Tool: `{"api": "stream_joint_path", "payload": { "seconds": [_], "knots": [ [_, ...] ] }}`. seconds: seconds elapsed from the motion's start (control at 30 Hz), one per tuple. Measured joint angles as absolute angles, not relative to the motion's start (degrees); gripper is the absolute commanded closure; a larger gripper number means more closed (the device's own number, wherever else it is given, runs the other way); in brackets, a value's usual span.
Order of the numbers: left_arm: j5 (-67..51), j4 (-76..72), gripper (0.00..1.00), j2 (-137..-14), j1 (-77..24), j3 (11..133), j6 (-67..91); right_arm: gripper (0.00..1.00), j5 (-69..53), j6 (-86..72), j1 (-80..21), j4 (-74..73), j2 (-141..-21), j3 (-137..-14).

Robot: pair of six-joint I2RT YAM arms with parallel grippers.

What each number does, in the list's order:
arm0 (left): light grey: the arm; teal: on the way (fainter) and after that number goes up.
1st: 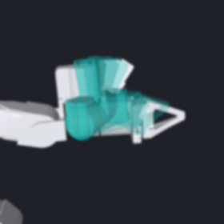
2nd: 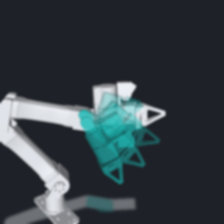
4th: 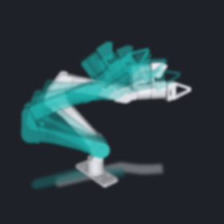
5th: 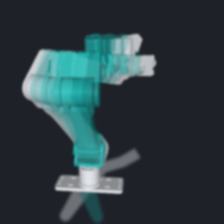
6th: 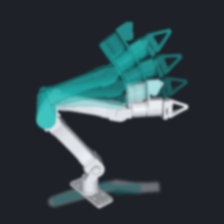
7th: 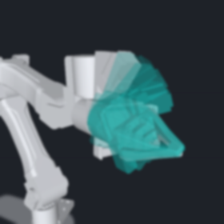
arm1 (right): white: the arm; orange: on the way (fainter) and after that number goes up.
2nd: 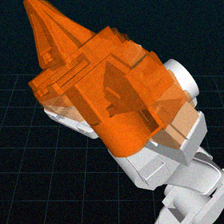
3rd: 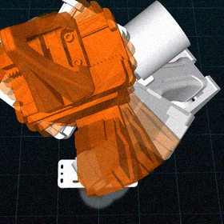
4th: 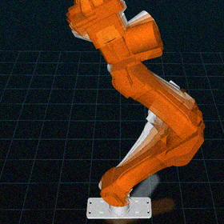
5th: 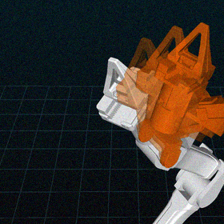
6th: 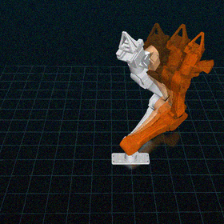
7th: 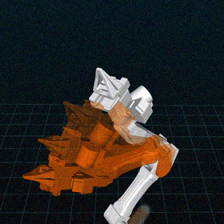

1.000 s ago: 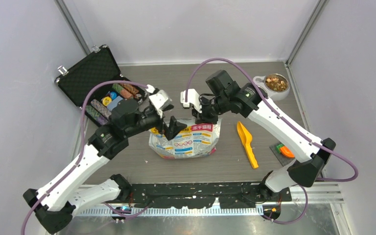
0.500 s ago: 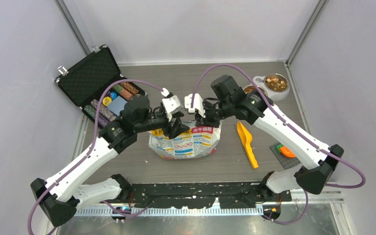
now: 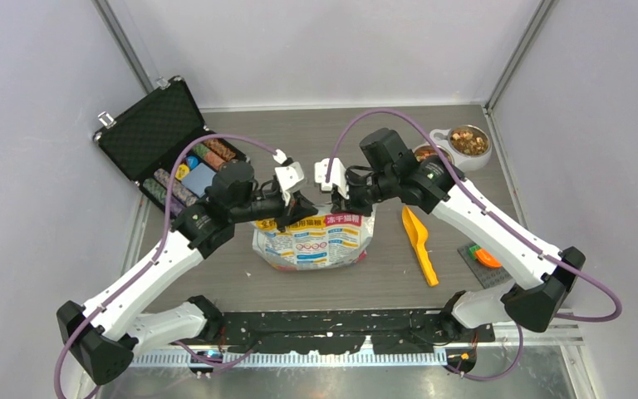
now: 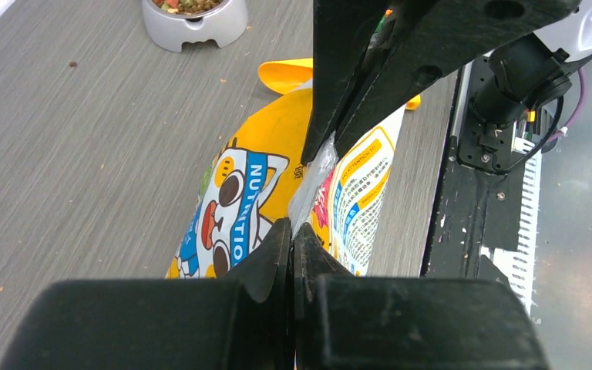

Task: Serve the pet food

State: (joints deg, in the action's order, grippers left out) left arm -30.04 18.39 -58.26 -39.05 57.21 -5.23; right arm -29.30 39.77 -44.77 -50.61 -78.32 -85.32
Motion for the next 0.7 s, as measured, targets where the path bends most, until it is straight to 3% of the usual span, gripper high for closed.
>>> {"api": "stream_joint_path", "payload": {
  "seconds": [0.03,0.17,0.23,0.43,0.7],
  "knots": [
    [-30.2,18.0,1.00,-58.2,-38.9,57.0,-5.2,0.90,-29.1,39.4,-44.8,-50.4,-78.2,-85.2],
    [-29.4,16.9,1.00,-57.2,-38.9,55.7,-5.0,0.58,-27.9,36.6,-44.8,-47.7,-76.8,-83.3],
    [-28.7,16.5,1.00,-56.4,-38.9,55.0,-5.0,0.51,-27.9,35.1,-44.8,-45.4,-74.7,-82.0],
    [-28.3,16.4,1.00,-55.7,-38.9,54.5,-6.3,0.42,-31.7,32.4,-44.8,-38.7,-68.2,-79.5],
    [-28.6,16.4,1.00,-55.7,-38.9,54.5,-7.0,0.41,-34.9,33.1,-44.8,-38.5,-71.3,-80.2]
  ]
}}
